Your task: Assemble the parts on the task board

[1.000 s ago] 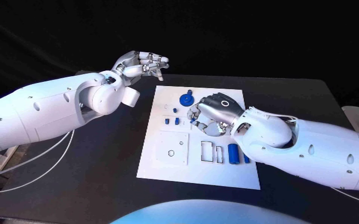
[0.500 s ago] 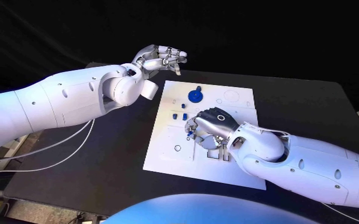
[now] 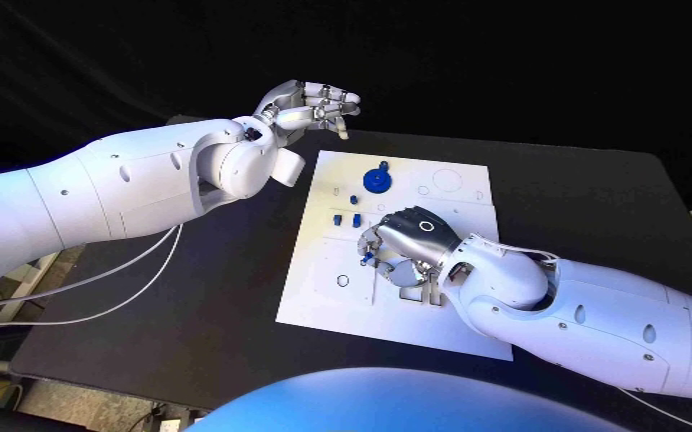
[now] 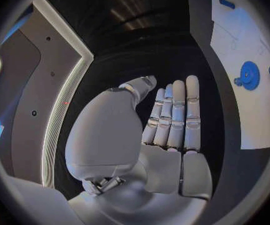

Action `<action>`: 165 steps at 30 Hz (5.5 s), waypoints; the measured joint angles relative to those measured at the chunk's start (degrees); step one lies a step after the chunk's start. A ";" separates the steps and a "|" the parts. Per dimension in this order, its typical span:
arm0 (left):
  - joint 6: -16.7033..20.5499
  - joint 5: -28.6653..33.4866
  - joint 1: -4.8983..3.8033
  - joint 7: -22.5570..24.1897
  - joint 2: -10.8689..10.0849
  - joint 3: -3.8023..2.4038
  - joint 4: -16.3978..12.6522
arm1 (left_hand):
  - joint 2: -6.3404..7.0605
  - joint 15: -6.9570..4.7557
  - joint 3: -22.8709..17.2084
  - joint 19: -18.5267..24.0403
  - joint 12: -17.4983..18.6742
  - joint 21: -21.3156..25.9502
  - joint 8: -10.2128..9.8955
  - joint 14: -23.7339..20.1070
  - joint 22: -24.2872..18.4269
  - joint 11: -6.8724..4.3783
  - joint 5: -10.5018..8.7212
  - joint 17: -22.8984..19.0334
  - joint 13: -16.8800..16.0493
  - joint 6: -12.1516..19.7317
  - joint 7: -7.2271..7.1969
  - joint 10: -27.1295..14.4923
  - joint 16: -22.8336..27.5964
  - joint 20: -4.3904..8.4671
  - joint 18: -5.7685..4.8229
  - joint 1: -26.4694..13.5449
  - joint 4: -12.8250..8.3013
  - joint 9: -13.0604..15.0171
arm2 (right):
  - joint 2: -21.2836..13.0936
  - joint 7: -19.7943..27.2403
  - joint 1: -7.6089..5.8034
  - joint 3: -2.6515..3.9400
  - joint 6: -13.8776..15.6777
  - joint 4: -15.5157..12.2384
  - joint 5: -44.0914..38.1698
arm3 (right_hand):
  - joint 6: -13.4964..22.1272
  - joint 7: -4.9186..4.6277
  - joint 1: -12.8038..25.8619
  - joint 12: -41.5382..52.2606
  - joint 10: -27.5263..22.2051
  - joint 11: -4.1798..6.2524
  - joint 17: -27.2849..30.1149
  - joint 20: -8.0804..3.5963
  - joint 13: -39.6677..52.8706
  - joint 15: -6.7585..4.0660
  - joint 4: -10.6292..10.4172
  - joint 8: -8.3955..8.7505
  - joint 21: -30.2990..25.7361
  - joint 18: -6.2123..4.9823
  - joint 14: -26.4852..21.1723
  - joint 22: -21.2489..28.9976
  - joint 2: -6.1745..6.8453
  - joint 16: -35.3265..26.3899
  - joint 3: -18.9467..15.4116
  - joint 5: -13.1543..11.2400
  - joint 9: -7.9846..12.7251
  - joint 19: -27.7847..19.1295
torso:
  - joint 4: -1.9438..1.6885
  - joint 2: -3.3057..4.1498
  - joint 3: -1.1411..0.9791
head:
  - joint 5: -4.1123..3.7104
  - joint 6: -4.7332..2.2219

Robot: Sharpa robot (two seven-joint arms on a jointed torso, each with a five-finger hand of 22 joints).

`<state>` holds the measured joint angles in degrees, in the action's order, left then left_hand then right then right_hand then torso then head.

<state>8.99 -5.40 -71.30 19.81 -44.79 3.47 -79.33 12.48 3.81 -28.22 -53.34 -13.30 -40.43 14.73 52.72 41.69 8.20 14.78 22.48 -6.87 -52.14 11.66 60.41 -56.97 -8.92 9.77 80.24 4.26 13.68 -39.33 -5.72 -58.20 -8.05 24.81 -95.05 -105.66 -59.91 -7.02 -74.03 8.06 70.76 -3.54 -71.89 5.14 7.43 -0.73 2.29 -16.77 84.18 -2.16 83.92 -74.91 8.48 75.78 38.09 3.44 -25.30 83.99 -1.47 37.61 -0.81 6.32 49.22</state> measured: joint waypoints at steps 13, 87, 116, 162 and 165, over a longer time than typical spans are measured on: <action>-0.04 0.06 0.00 -0.10 -0.15 0.00 0.00 | 0.00 0.00 0.00 0.00 0.00 0.00 0.00 0.00 -0.04 0.00 0.00 0.00 -0.01 0.12 0.12 0.00 0.00 0.00 0.01 0.00 0.00 0.00 | 0.84 -0.01 0.18 -0.12 -0.65 1.11 -0.19 | 0.00 -0.05 0.00 -0.01 0.00 -0.01 0.09 0.00 -0.04 0.00 0.00 0.08 0.00 0.00 0.00 0.01 0.00 0.00 0.00 -0.04 0.02 0.00 | -0.04 0.02 0.04 | -0.05 0.39; -1.11 0.13 0.02 -1.26 -0.32 0.37 0.40 | -0.22 0.00 0.00 0.00 0.00 0.00 0.00 0.00 -0.11 -0.01 0.00 -0.03 0.03 0.20 0.20 0.01 0.00 0.00 0.00 0.22 0.00 0.00 | -12.81 -2.07 -7.14 0.88 -9.34 -0.67 3.19 | 7.71 -0.77 -0.11 -1.38 -11.18 -2.29 6.92 1.73 -1.93 1.35 -4.90 6.84 -9.06 -0.91 0.10 0.00 3.68 -3.87 -12.16 3.00 2.48 -2.53 | 0.06 -0.08 0.01 | -4.64 -1.59; -1.43 0.14 0.04 -1.52 -0.63 0.40 0.52 | -0.22 0.00 0.00 0.00 0.00 0.00 0.00 0.00 -0.15 -0.01 0.00 -0.03 0.03 0.20 0.20 0.01 0.00 0.00 0.00 0.22 0.00 -0.02 | -11.33 -0.66 -6.18 0.83 -9.50 -0.05 4.68 | 2.95 -0.93 -1.99 1.05 -5.22 -1.05 3.44 1.03 -1.76 0.92 -6.15 5.72 -3.75 -0.91 0.11 -0.03 1.79 -0.11 -5.49 1.52 2.19 -0.17 | 0.07 -0.10 0.08 | -4.37 -1.31; -2.45 0.15 0.22 -1.99 1.35 0.54 2.08 | -0.22 0.00 0.00 -0.21 0.00 0.22 0.00 0.00 -0.19 -0.01 0.00 -0.03 0.03 0.20 0.20 0.01 0.00 -0.21 -0.01 0.22 0.00 -0.01 | 0.56 2.01 -1.04 0.49 -0.88 -6.33 6.93 | -0.07 0.12 -2.60 1.47 -1.63 0.22 2.79 0.30 -1.02 0.30 -4.56 2.57 -2.19 -0.91 0.10 0.00 -0.78 0.88 -2.18 -0.13 1.21 0.11 | 0.01 -0.10 0.22 | -0.16 -0.44; -2.52 0.16 0.22 -2.00 1.41 0.54 2.11 | -0.22 0.00 0.00 -0.21 0.00 0.22 0.00 0.00 -0.19 -0.01 0.00 -0.03 0.02 0.20 0.20 0.01 0.00 -0.21 -0.01 0.22 0.00 -0.02 | 1.54 2.24 -0.68 0.18 -0.93 -4.93 6.93 | -0.10 0.09 -2.60 1.46 -1.63 0.21 2.80 0.30 -0.98 0.30 -4.49 2.57 -2.19 -0.91 0.10 0.00 -0.78 0.88 -2.11 -0.14 1.21 0.11 | 0.01 -0.08 0.23 | -0.16 -0.32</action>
<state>6.48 -5.24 -71.08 17.81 -43.38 4.01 -77.22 12.26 3.81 -28.22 -53.55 -13.30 -40.20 14.73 52.71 41.50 8.19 14.78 22.45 -6.84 -51.94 11.86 60.42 -56.97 -9.13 9.76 80.46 4.26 13.67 -37.78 -3.48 -58.89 -7.87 23.88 -99.98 -98.73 -60.01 -6.93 -76.63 9.52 69.13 -3.32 -69.09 5.44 6.45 -0.43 -2.20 -14.20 81.99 -3.07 84.02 -74.91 7.70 76.66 35.98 3.30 -24.09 84.10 -1.46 37.52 -0.58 6.16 48.90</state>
